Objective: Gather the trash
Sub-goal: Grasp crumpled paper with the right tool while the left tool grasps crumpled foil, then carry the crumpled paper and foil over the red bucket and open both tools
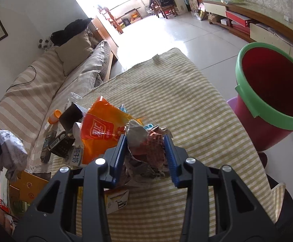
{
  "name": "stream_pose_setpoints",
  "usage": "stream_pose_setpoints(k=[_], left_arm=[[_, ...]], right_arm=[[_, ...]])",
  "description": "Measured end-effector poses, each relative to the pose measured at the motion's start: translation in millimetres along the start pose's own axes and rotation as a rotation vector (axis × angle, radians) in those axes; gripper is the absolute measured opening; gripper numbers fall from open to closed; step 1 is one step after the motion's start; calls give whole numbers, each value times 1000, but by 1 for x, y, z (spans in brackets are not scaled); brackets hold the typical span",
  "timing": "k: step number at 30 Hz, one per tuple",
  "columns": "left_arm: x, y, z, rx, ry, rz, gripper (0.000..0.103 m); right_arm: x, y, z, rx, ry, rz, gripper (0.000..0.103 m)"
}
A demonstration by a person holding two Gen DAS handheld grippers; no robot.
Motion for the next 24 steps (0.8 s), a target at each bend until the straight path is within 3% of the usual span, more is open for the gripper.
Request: stream_pose_setpoints(k=[6,15,24], left_arm=[[-12,-5,16,-27,-21,38,39],[-48,-11,37,-56,-58,3,39],[-69,-29,35,-26,-82,-21,39]], right_arm=[[2,42,19,-97,34,-29,37],[7,91,51,-220,75,-39,37],[6,117,63,-275,97,-62,37]])
Point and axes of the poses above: each gripper's, at about its wrist camera, not at the fingertips, and y roughly against the way its jaws point, x to its left, z to its top, the point moved 7 cm from there along -y, roughly the way its jaws point, and after that the axes turned 11 degrees about y, right-handed, at the moved point
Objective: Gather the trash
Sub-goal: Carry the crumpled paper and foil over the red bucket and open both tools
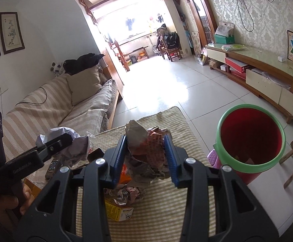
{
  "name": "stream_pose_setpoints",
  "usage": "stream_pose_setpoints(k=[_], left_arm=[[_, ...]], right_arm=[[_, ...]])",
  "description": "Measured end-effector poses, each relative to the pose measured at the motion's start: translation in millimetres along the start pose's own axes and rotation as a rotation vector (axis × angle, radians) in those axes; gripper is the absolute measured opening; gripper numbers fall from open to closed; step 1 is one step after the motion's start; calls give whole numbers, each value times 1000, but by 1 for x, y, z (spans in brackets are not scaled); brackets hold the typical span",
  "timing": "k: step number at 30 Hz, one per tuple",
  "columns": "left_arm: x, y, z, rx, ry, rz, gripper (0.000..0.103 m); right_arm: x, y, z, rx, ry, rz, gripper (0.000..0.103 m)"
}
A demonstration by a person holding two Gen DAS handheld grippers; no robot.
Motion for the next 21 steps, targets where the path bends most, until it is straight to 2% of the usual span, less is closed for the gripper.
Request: stream_pose_setpoints(k=[10,21], left_arm=[[-24,-28,-3,53,-16,-6,39],[-96,-61,-5,72,-81,-93,39]], right_arm=[[-35,11,-2,-13,-28,-50,37],[-101,35,4,-48,-74,-146,37]])
Point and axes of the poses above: each gripper's, at about its wrist camera, not at the fingertips, and y roughly against the way its jaws point, x to its left, z to its top, the point moved 7 cm from there along -y, roughly the way its jaws point, and after that the axes turned 11 degrees about y, right-handed, at the moved point
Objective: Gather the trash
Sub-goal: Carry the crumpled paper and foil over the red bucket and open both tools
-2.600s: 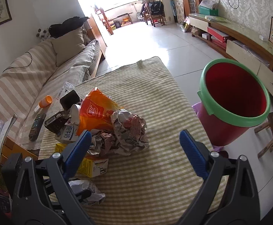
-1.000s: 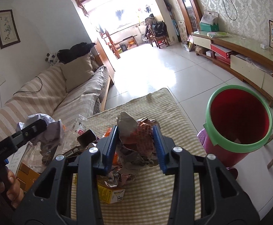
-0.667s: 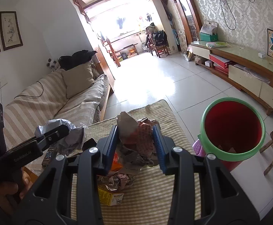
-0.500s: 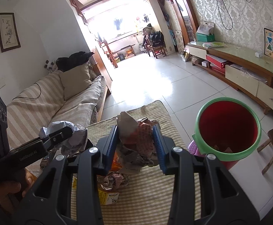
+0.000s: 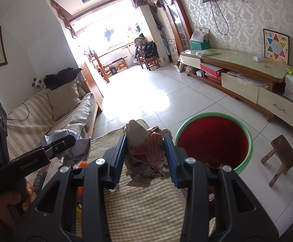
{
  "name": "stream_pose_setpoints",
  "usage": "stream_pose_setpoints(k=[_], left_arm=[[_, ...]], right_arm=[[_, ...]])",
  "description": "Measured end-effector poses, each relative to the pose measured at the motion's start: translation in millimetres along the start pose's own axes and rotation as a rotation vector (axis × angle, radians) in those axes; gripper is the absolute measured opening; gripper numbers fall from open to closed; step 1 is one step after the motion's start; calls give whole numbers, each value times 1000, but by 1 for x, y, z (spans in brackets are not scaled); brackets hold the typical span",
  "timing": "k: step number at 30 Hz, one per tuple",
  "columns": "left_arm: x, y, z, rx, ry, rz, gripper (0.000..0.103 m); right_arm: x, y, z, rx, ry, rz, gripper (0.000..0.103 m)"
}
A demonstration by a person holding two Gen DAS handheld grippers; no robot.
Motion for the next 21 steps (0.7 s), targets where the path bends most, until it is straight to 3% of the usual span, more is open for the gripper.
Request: stream_pose_setpoints(k=[11,19,21], left_arm=[[-68,-62,-1,63,-51,-115,39],[-107,-130,-12,170,-67,-190,40],[-115,-145,-14,195,-80,-208,46]], right_arm=[[-86,-7,-3,4,-64,-119,37],[-126,-17,-5,1,-98,-171,37],[-132,-20,-7,6,-106,-179,37]])
Point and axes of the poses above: each gripper's, at about its wrist camera, not at the fingertips, and y roughly against the way its jaws point, x to its left, z to its top, the point moved 7 cm from there along -y, roughly the way its jaws point, and after that the axes turned 11 degrees about y, right-handed, at the moved point
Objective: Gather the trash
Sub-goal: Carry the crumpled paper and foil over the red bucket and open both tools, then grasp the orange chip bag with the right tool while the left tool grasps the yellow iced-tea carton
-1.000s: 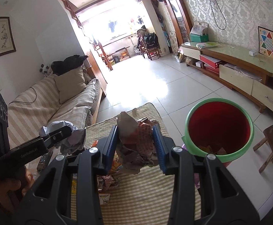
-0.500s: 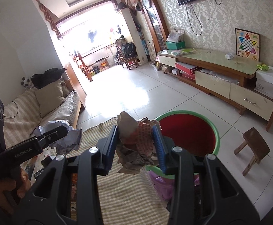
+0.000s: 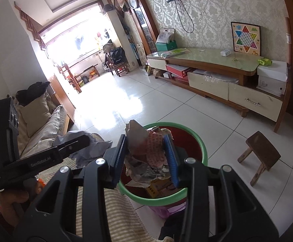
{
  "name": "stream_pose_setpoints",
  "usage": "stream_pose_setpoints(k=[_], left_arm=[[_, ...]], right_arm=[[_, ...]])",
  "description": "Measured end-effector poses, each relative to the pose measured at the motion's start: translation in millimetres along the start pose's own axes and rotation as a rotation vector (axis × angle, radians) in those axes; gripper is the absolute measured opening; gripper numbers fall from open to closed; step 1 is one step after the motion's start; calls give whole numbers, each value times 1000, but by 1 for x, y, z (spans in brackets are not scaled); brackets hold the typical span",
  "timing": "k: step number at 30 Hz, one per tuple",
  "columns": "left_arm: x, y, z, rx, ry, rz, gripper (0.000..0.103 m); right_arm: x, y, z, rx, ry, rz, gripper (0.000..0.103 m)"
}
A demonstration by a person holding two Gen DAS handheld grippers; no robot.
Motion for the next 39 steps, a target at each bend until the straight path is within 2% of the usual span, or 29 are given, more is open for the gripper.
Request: stream_pose_setpoints(k=[1,2,3,5,8,14,23,24,27,32,39], left_arm=[[-1,-5,0,-3,-3,4,51],[-1,-8,3,-13,-2,12,64],[-1,-8,4,-24,5,7,69],[1,-1,6,-37,30,-16,69],[11,14,0,-58,43,2,69],[33,53,-25,-89,12,109,70],[37,82,-29,-107,8,117,70],[38,84,-29,-110,8,117,70],[41,88,-30,-113,10,119,70],[46,101,-33,-125,24,121,70],[75,138,-48,-168,124,143,70]], right_arm=[[-3,-2,-1,3,-4,-3,37],[-5,-4,-3,8,-8,-6,37],[-7,-7,-5,14,-12,-9,37],[-8,-12,-10,28,-16,-13,37],[-8,-22,-17,52,-8,-15,37],[-2,-45,-24,86,0,-13,37],[4,-71,-21,104,35,-39,37],[4,-72,-20,102,43,-44,38],[3,-73,-19,90,50,-79,61],[8,-56,-16,73,47,-83,61],[52,-23,-19,61,133,-45,68]])
Point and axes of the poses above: each gripper's, at about its wrist camera, not at the fingertips, and y roughly against the way its jaws point, x to its left, z to its top, the point moved 7 cm from there along -y, roughly the way its jaws point, and after that the axes turned 11 degrees about y, right-handed, at the moved point
